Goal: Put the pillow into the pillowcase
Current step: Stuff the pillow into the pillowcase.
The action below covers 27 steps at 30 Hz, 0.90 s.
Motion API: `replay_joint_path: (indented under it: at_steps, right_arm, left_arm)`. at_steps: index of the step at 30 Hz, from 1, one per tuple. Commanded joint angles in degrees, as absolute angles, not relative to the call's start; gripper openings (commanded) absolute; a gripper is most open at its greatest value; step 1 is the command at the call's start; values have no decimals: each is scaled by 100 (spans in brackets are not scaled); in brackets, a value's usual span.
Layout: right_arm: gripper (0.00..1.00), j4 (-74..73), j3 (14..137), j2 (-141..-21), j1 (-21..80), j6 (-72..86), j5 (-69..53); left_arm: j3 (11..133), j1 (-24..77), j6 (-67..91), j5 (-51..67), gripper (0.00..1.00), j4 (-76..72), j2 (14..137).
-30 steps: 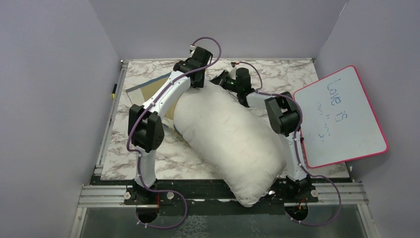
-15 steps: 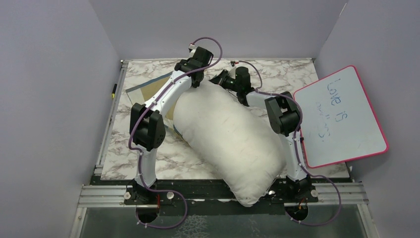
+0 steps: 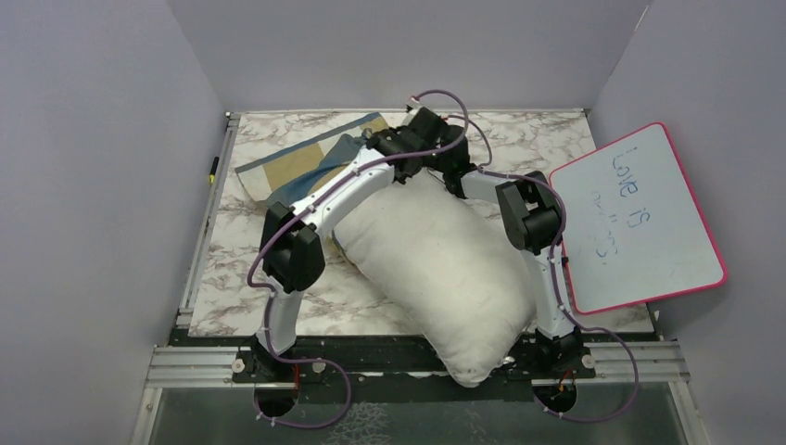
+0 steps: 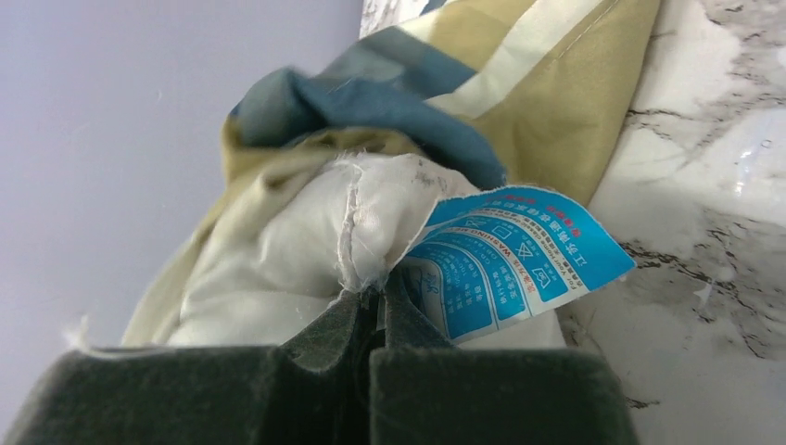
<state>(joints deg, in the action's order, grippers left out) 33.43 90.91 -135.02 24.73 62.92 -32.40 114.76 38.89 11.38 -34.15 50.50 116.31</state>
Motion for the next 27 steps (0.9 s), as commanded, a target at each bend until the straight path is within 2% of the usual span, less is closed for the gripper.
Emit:
replay_joint_path:
  at_steps: [1, 6, 9, 10, 13, 15, 19, 21, 22, 27]
  right_arm:
    - [0, 3043, 9233, -13610, 2609, 6256, -3153]
    - [0, 2994, 9376, -13674, 2604, 6338, -3106]
    - [0, 2787, 9520, -13637, 2607, 6147, -3141]
    - [0, 2663, 9566, -13601, 2608, 6032, -3138]
    - [8, 2319, 9592, -13451, 2599, 5757, -3175]
    - [15, 2033, 9542, -13278, 2577, 5570, -3179]
    - [27, 1388, 9453, -12865, 2479, 5088, -3188]
    - [34, 991, 9477, -12633, 2407, 4787, -3182]
    - [38, 781, 9491, -12527, 2367, 4621, -3180]
    - [59, -560, 9715, -12169, 2103, 3760, -3099]
  left_arm:
    - [11387, 4538, 1686, -3305, 0, 5341, 11359]
    - [10328, 4552, 1754, -3311, 0, 5218, 11365]
    - [10247, 4517, 1791, -3028, 0, 5227, 11338]
    - [10338, 4518, 1808, -2953, 4, 5223, 11303]
    - [10861, 4488, 1961, -2924, 38, 5479, 11298]
    - [11365, 4450, 2172, -2825, 51, 5908, 11407]
    - [11905, 4448, 2539, -2753, 65, 6726, 11459]
    - [11915, 4443, 2804, -2958, 77, 7128, 11408]
    - [11853, 4433, 2943, -3062, 79, 7303, 11365]
    - [11187, 4395, 3591, -3190, 79, 7477, 10907]
